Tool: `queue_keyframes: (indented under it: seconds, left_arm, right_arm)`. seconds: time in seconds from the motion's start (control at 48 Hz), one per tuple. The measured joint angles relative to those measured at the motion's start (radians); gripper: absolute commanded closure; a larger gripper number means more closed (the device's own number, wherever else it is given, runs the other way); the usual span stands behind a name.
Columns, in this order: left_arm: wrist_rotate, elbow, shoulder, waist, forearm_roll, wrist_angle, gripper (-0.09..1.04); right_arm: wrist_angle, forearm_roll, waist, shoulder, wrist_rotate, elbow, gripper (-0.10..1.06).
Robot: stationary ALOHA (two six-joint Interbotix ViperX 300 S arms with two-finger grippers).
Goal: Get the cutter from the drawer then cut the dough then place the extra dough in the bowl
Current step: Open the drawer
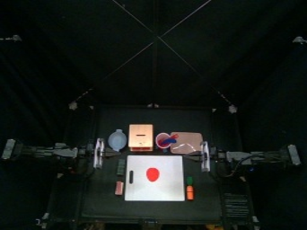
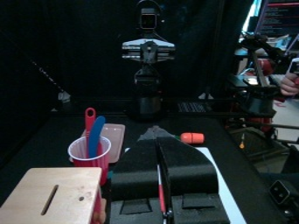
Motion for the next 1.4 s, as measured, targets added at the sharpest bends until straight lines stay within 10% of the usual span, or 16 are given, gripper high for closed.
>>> queue_keyframes:
  seconds: [0.562, 1.0, 1.396]
  left_arm:
    - [-0.075, 0.055, 0.293, -0.012, -0.454, -0.279, 0.91]
    - [-0.235, 0.032, 0.555, -0.095, -0.727, -0.310, 0.91]
    - [-0.353, -0.057, 0.753, -0.109, -0.758, -0.348, 0.91]
  right_arm:
    - [-0.281, -0.170, -0.222, 0.551, -0.014, -0.202, 0.97]
    - [-0.307, -0.235, -0.275, 1.091, -0.014, -0.617, 0.97]
    - [-0.167, -0.242, -0.321, 1.278, -0.012, -0.805, 0.97]
